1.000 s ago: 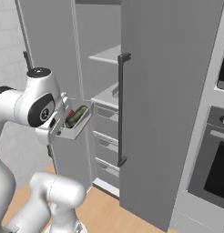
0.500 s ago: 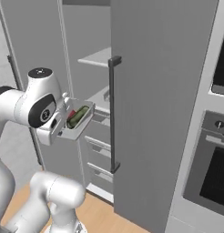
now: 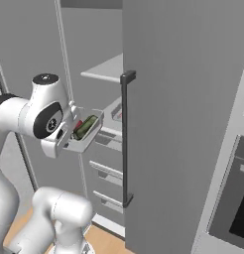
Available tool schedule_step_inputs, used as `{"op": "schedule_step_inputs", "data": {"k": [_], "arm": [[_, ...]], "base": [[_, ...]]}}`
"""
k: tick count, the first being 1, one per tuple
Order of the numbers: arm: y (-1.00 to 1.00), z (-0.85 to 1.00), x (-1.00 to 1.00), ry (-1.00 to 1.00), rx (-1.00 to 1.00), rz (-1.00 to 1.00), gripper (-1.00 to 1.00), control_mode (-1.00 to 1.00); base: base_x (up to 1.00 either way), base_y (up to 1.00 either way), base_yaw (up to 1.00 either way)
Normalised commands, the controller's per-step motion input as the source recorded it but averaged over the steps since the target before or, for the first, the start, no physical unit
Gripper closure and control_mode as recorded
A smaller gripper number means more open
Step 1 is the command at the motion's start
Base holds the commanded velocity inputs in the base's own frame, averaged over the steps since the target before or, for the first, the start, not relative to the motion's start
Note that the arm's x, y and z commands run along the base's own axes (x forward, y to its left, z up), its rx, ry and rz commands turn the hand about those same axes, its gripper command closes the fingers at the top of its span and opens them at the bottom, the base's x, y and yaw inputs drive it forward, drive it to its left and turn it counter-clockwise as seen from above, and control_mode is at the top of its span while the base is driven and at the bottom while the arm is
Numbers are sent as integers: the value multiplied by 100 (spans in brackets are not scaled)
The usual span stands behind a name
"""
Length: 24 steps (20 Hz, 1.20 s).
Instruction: Take the meat container that has the steak and place it on the second highest rack of the freezer. Then take the vegetable container that has the tomato and cucumber and place it on the highest rack of the freezer.
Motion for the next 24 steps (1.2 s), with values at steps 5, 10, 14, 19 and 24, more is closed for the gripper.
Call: {"op": "schedule_step_inputs", "data": {"k": [5,10,14,19,24], "arm": [[0,0,0,0,0,0,100,100],[0,0,0,0,0,0,100,100],[0,0,0,0,0,0,100,100],[0,0,0,0,0,0,100,100],[0,0,0,0,0,0,100,100]], "base": [[35,17,-15],[48,8,-17],[50,28,-16],[24,45,-17],[18,30,-13]]}}
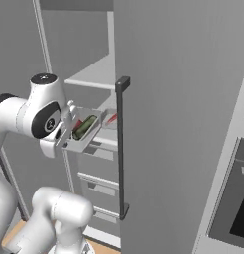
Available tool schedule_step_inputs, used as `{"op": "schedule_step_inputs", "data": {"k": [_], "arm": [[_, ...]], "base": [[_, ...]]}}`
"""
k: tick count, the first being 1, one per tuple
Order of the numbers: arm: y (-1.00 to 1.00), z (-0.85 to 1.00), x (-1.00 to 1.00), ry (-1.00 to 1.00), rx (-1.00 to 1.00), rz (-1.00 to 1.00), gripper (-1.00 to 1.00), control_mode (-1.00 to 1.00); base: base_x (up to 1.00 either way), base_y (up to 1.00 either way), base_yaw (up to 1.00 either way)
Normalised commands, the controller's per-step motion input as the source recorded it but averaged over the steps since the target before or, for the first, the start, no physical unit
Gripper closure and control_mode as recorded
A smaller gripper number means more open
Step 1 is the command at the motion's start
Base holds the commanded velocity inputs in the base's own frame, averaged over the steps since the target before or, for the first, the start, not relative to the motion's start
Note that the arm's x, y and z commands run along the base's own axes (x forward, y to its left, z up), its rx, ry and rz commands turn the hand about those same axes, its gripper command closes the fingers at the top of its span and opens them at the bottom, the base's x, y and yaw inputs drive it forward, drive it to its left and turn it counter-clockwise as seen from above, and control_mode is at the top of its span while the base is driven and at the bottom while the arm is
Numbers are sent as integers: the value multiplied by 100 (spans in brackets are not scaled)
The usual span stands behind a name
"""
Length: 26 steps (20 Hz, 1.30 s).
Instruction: Take the meat container that has the steak and place it on the second highest rack of the freezer. Then take the vegetable container that has the tomato and cucumber and place it on the highest rack of the freezer.
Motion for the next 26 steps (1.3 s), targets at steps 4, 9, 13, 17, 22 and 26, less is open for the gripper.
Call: {"op": "schedule_step_inputs", "data": {"k": [4,9,13,17,22,26], "arm": [[0,0,0,0,0,0,100,100],[1,46,2,-14,0,-2,100,-100],[0,64,9,-27,0,0,100,-100],[0,21,24,-29,0,0,100,-100],[0,27,37,-19,0,-3,100,-100],[0,51,43,0,-1,-13,100,-100]], "base": [[18,1,-4],[0,0,0],[0,0,0],[0,0,0],[0,0,0],[0,0,0]]}}
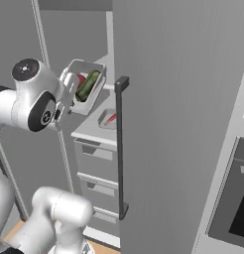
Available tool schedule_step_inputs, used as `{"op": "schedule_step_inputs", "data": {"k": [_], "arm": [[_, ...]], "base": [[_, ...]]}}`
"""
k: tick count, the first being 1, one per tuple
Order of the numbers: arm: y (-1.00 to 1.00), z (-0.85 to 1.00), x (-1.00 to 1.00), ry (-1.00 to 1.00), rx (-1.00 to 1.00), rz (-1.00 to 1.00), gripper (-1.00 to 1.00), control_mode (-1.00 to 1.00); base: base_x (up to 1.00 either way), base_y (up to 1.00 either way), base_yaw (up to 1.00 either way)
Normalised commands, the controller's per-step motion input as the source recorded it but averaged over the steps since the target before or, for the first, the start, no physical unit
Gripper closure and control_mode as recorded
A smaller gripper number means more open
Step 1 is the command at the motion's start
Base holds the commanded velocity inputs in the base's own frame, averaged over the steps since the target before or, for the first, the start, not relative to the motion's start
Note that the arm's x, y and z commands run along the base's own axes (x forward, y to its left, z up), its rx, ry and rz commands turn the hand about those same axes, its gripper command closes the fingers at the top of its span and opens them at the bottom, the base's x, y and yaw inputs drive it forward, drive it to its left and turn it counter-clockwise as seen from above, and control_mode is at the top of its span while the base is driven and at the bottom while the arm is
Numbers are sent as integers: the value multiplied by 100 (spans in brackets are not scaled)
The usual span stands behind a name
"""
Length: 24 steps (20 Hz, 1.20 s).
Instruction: Take the meat container that has the steak and place it on the second highest rack of the freezer. Then take the vegetable container that has the tomato and cucumber and place it on the highest rack of the freezer.
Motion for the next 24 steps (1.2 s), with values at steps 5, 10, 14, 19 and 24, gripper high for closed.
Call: {"op": "schedule_step_inputs", "data": {"k": [5,10,14,19,24], "arm": [[0,45,48,0,-5,-8,100,-100],[0,21,37,0,-5,0,100,-100],[0,14,41,0,-2,0,100,-100],[-8,0,54,0,-1,0,100,-100],[-7,0,59,0,0,0,100,-100]], "base": [[0,0,0],[0,0,0],[0,0,0],[0,0,0],[0,0,0]]}}
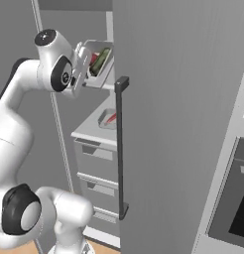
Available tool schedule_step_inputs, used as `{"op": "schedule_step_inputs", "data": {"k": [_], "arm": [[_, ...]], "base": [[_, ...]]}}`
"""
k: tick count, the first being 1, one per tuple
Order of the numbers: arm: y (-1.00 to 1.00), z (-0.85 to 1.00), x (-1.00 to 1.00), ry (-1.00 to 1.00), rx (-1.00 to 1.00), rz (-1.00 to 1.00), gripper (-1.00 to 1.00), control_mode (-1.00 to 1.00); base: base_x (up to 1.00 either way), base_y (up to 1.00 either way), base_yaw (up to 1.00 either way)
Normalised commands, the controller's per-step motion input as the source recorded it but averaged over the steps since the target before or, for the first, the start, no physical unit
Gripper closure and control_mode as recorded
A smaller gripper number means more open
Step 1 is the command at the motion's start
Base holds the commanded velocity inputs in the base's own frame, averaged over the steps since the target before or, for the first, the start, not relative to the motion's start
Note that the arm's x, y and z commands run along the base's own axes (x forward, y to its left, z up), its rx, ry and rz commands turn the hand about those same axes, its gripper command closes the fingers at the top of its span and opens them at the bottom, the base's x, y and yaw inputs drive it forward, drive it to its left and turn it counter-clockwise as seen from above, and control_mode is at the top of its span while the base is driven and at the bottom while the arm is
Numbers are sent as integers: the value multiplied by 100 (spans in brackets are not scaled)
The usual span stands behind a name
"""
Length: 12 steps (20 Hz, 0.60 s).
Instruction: Take the meat container that has the steak and place it on the second highest rack of the freezer. Then take the vegetable container that has the tomato and cucumber and place it on the highest rack of the freezer.
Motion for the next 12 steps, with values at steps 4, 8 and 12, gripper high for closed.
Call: {"op": "schedule_step_inputs", "data": {"k": [4,8,12], "arm": [[-15,0,56,0,0,1,100,-100],[-20,0,58,0,0,1,100,-100],[-14,-3,56,0,0,0,100,-100]], "base": [[0,0,0],[0,0,0],[0,0,0]]}}
